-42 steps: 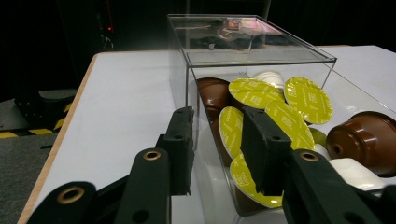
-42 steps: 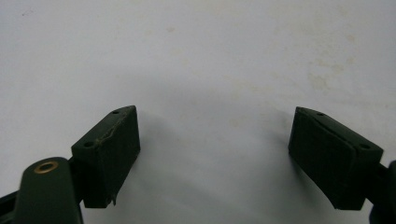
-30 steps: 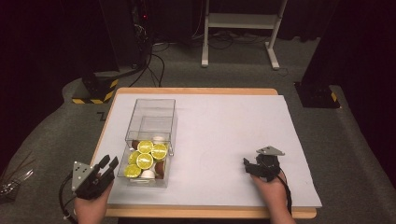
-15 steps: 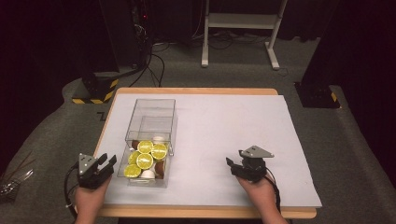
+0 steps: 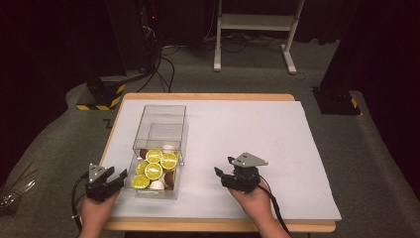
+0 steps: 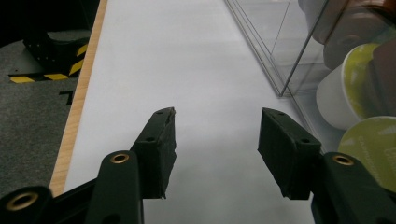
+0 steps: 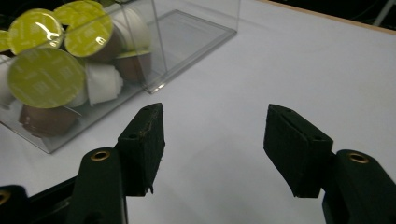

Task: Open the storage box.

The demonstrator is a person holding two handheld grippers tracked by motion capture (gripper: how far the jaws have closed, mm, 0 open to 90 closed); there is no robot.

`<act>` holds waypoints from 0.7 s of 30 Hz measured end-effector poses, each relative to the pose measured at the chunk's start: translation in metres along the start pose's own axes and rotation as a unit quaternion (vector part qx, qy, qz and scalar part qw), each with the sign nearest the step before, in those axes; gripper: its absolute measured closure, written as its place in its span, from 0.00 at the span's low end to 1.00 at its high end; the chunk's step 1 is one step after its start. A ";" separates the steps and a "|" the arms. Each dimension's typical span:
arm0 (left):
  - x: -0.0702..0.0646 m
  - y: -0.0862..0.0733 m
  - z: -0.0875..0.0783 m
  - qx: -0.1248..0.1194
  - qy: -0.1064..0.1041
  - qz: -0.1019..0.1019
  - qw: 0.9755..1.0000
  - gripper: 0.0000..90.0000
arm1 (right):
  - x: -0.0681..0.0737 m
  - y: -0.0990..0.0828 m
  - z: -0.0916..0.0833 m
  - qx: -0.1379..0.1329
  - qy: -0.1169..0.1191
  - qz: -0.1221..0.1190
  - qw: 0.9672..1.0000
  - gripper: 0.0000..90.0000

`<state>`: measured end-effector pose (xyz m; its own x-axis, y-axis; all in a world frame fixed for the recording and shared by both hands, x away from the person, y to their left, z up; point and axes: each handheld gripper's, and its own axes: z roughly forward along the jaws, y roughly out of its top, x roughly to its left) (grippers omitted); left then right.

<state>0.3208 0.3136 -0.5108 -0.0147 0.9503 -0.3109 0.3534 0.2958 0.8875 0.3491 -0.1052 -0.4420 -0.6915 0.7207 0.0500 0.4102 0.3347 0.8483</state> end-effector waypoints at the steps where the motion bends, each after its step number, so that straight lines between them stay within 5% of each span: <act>1: 0.000 0.000 0.000 0.004 0.001 0.003 1.000 0.51 | 0.003 0.002 0.001 -0.002 0.003 -0.006 1.000 0.43; 5: 0.000 0.000 0.001 0.003 0.002 -0.002 1.000 0.49 | 0.014 0.008 0.007 -0.002 0.009 -0.024 1.000 0.42; 21: 0.002 0.001 0.002 0.011 0.003 -0.012 1.000 0.43 | 0.043 0.022 0.022 -0.020 0.064 -0.030 0.997 0.43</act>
<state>0.3232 0.3150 -0.5116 -0.0297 0.9436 -0.3299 0.3731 0.3166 0.8721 0.3411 -0.0533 -0.4328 -0.7855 0.6156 0.0635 0.3437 0.3487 0.8719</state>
